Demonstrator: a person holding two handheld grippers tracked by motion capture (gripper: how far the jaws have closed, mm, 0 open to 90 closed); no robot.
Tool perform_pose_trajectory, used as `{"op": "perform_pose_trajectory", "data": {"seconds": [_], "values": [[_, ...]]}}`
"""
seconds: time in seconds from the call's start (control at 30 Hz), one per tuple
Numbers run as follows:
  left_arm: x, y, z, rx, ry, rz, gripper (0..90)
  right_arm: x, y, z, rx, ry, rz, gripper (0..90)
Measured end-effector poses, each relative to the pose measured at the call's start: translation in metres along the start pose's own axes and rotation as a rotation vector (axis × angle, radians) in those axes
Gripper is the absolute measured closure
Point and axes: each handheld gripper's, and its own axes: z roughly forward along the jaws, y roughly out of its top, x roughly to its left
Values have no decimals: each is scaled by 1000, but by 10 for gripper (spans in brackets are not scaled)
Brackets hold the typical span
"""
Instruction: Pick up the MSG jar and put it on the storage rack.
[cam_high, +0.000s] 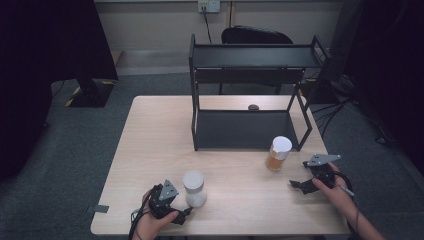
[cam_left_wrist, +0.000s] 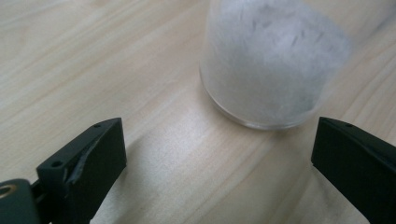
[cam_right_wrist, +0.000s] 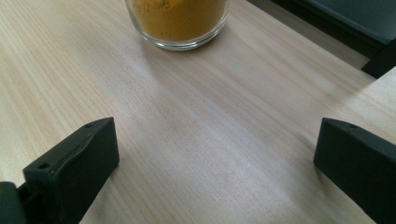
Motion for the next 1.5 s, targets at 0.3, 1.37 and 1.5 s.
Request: {"op": "perform_pose_trajectory", "data": {"seconds": [0.3, 1.37, 1.5], "values": [[3, 1, -3, -37, -41, -19, 21, 0, 0, 0, 0, 0, 0, 0], [10, 25, -3, -192, -139, -114, 51, 0, 0, 0, 0, 0, 0, 0], [9, 32, 0, -181, -134, -98, 125, 0, 0, 0, 0, 0, 0, 0]]}}
